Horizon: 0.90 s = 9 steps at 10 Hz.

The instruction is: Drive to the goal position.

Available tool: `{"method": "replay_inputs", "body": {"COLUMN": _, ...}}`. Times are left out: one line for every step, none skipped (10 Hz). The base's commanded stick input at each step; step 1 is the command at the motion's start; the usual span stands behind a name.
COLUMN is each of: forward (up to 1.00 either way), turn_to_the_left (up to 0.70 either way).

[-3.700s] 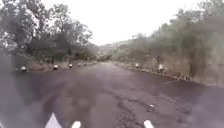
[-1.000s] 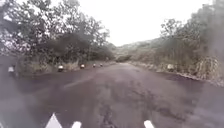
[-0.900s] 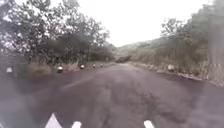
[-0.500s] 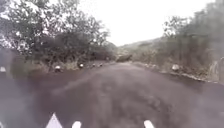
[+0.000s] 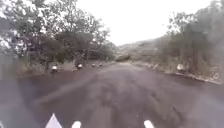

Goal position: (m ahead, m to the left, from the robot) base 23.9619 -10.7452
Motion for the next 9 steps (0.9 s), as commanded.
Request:
{"method": "replay_inputs", "body": {"forward": 1.00, "turn_to_the_left": -0.40}}
{"method": "replay_inputs", "body": {"forward": 1.00, "turn_to_the_left": -0.40}}
{"method": "replay_inputs", "body": {"forward": 1.00, "turn_to_the_left": 0.00}}
{"method": "replay_inputs", "body": {"forward": 1.00, "turn_to_the_left": 0.00}}
{"method": "replay_inputs", "body": {"forward": 1.00, "turn_to_the_left": 0.00}}
{"method": "replay_inputs", "body": {"forward": 1.00, "turn_to_the_left": 0.00}}
{"method": "replay_inputs", "body": {"forward": 1.00, "turn_to_the_left": 0.00}}
{"method": "replay_inputs", "body": {"forward": 1.00, "turn_to_the_left": 0.00}}
{"method": "replay_inputs", "body": {"forward": 1.00, "turn_to_the_left": 0.00}}
